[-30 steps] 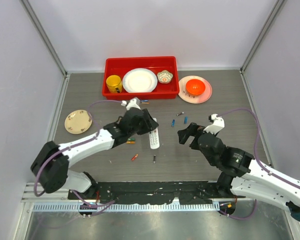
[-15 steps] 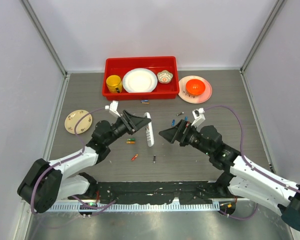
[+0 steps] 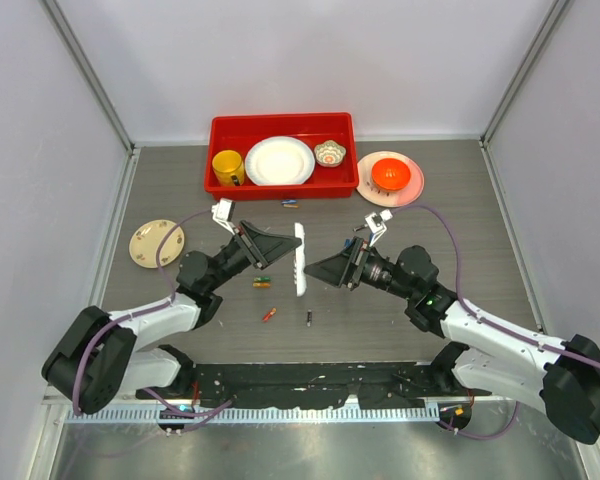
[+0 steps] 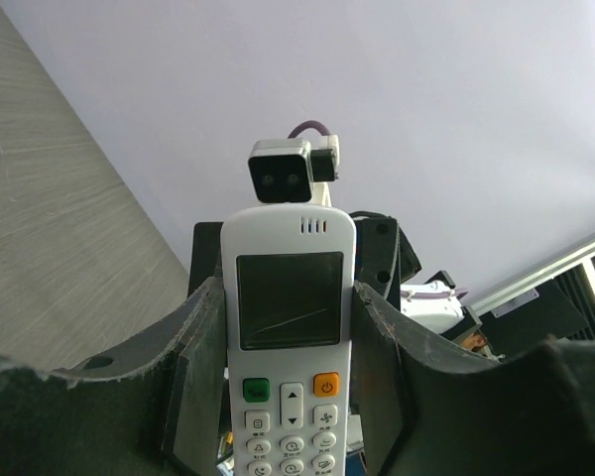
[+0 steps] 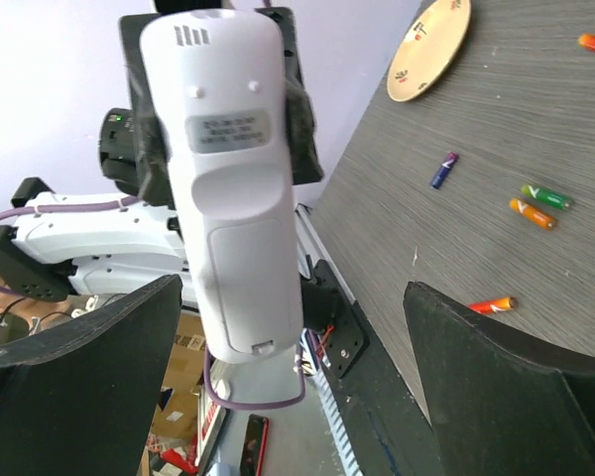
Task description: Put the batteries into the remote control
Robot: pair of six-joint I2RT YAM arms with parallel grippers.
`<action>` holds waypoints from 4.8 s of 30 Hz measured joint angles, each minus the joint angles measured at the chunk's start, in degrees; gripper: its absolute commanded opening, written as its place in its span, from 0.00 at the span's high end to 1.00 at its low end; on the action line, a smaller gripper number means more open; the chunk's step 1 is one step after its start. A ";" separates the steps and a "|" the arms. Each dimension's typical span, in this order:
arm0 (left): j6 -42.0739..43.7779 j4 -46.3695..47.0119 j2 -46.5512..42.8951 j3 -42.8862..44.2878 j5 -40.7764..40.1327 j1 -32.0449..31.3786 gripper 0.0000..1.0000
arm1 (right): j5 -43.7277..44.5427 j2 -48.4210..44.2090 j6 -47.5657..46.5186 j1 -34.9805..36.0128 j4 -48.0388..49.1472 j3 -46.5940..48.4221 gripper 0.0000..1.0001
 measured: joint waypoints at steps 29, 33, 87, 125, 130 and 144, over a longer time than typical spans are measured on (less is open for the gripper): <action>-4.55 2.86 0.24 -1.46 -2.58 0.07 1.00 | -1.84 9.94 -5.29 5.75 8.72 3.96 0.11; -4.66 2.91 0.00 -1.79 -2.58 0.07 1.00 | -1.86 10.49 -4.61 5.75 11.50 4.02 0.20; 22.97 -62.20 -7.89 16.65 -24.26 -12.74 0.21 | 31.30 9.92 -39.67 15.58 -56.28 29.03 0.99; 22.95 -54.80 -4.50 16.63 -23.82 -13.14 0.41 | 33.22 13.53 -40.15 17.64 -57.13 31.41 0.99; 22.93 -54.25 -4.70 16.31 -24.55 -13.14 0.47 | 33.24 13.53 -40.15 17.64 -57.13 31.41 0.99; 22.27 -51.87 -4.55 16.04 -24.30 -13.46 1.00 | 33.94 13.51 -40.24 18.08 -57.37 31.41 0.71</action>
